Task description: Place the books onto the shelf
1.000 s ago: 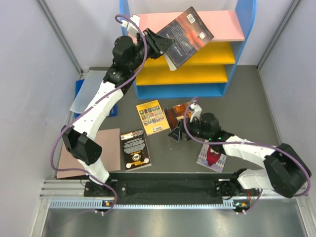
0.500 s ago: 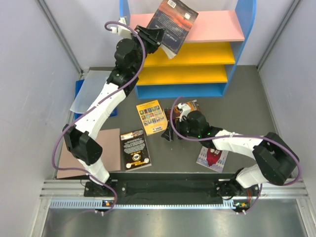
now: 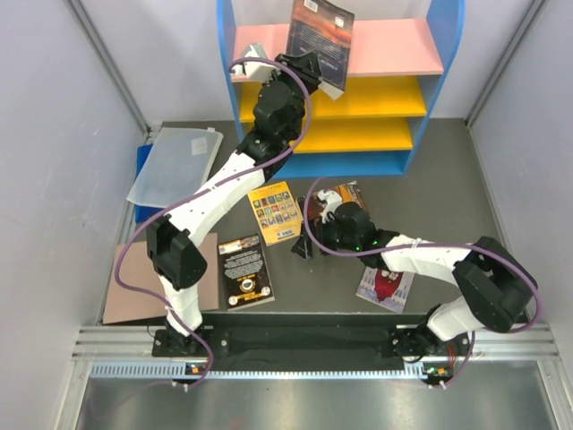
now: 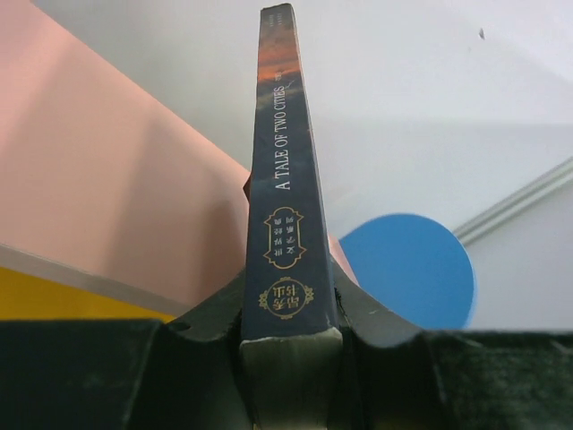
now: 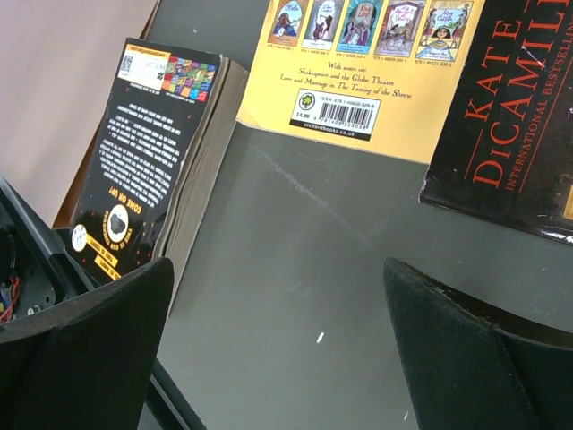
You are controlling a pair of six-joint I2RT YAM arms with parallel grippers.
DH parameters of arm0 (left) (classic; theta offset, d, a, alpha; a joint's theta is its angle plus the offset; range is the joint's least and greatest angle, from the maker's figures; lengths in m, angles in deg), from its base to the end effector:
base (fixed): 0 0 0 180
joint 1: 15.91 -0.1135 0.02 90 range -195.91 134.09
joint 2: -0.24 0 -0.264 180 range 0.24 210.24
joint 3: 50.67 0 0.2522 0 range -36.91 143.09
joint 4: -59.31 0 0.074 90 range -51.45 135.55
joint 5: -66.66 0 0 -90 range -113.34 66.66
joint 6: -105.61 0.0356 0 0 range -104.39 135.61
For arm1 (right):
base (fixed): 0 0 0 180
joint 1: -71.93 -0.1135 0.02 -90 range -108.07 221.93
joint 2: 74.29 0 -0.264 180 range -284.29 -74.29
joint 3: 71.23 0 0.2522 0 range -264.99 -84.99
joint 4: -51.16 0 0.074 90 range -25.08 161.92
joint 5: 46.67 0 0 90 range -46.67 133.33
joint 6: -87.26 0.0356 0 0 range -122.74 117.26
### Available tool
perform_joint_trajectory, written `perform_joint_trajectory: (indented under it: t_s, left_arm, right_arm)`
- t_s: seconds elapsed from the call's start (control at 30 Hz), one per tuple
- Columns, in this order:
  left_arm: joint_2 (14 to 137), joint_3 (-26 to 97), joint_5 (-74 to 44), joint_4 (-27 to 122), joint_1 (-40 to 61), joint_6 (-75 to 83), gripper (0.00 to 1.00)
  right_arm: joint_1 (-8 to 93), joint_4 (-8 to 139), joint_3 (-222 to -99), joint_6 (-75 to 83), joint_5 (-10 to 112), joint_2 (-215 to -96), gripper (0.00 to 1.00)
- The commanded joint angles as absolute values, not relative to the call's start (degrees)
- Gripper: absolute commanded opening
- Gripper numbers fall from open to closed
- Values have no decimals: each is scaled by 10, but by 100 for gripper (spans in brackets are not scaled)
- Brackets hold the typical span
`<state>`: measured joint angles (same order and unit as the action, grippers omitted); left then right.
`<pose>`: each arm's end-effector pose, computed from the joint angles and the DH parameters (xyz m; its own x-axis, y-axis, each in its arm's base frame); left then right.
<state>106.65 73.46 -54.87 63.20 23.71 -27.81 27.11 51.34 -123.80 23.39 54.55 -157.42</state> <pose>0.3445 -0.2610 0.4819 0.0899 -0.8350 -0.5429 0.3178 0.5407 -0.7789 0.2074 0.2158 0.1917 -0.6823 -0.0690 -0.7279 -0.5676 0.6775 0.4678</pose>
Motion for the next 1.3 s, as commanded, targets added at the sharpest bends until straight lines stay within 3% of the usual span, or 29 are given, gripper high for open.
perform_joint_trajectory:
  t_s: [0.0,0.23,0.57,0.6,0.63,0.77,0.97,1.27]
  left_arm:
    - [1061,786,-641,787,227,-260,0]
    - [1086,801,-680,836,219,-234,0]
    - [1087,842,-676,743,200,-282,1]
    - [1085,844,-675,736,199,-283,4]
    - [1083,847,-675,731,197,-286,15]
    - [1076,848,-650,669,185,-343,33]
    - [1068,833,-576,577,142,-514,40]
    - [1091,904,-531,494,114,-523,58]
  right_arm:
    - [259,507,-1271,220,544,-1579,100]
    - [255,511,-1279,213,551,-1589,100]
    - [253,515,-1282,209,552,-1593,100]
    - [252,515,-1282,209,553,-1595,100]
    - [252,516,-1284,208,553,-1595,100]
    - [251,517,-1287,207,555,-1599,100]
    - [249,519,-1287,206,553,-1597,100]
    - [246,524,-1296,205,555,-1608,100]
